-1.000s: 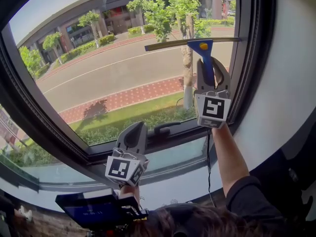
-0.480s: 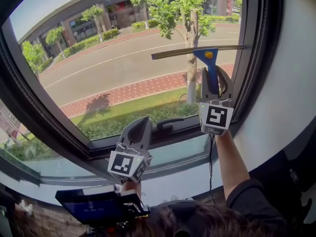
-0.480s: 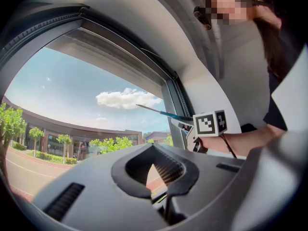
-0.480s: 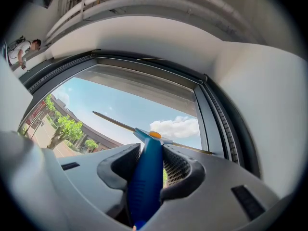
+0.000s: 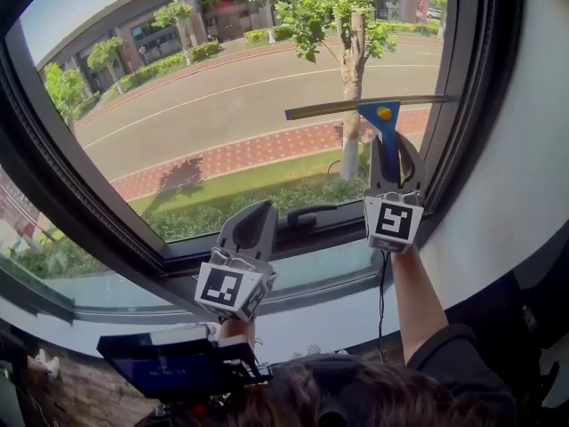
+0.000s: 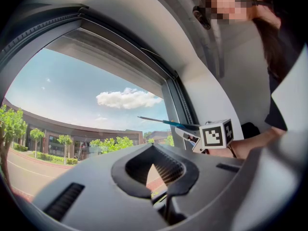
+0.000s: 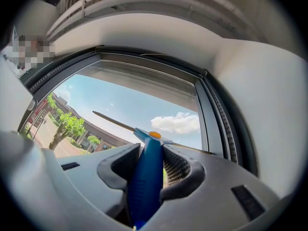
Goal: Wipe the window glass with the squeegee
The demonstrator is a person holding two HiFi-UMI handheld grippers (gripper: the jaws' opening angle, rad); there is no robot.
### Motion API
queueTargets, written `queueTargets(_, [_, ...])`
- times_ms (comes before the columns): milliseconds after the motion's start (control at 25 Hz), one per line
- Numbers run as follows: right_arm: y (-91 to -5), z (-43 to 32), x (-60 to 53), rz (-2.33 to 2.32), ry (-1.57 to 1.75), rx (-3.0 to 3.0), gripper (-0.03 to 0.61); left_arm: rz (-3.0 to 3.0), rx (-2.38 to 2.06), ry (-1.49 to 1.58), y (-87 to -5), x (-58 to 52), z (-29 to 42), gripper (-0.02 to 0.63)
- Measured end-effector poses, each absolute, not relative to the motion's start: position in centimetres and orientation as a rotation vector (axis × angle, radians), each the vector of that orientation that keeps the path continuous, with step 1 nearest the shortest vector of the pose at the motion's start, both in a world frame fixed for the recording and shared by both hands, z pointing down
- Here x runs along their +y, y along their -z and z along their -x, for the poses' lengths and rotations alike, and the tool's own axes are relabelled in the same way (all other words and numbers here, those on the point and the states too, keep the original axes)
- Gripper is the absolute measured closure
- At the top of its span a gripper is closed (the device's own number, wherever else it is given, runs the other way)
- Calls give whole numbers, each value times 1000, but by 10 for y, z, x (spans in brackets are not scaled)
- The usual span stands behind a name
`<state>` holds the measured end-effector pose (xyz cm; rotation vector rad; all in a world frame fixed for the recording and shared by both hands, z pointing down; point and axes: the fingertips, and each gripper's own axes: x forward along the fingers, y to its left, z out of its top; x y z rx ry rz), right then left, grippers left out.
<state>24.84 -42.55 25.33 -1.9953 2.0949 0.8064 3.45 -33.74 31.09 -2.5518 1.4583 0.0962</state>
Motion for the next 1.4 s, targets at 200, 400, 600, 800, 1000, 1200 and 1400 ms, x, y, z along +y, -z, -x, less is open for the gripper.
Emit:
queueTargets(200, [-277, -249, -423, 2018, -769, 2132, 437, 2550, 1465, -88, -310, -337, -34, 612])
queueTargets(400, [-301, -250, -423, 2033, -752, 2163, 437, 2555, 1463, -90, -311, -338, -36, 612])
queueTargets(600, [-324, -249, -422, 2052, -738, 2210, 437, 2557, 1472, -80, -313, -338, -34, 612])
queueTargets(800, [-344, -249, -422, 2065, -711, 2242, 437, 2559, 1464, -82, -313, -338, -36, 612])
queueTargets(1000, [-367, -248, -421, 2084, -624, 2275, 437, 2557, 1458, -77, -314, -338, -36, 612])
queueTargets(1200, [-382, -248, -422, 2096, -613, 2305, 437, 2556, 1465, -73, -313, -338, -35, 612])
queueTargets(1400, [-403, -249, -422, 2108, -587, 2350, 437, 2555, 1465, -71, -312, -338, -36, 612])
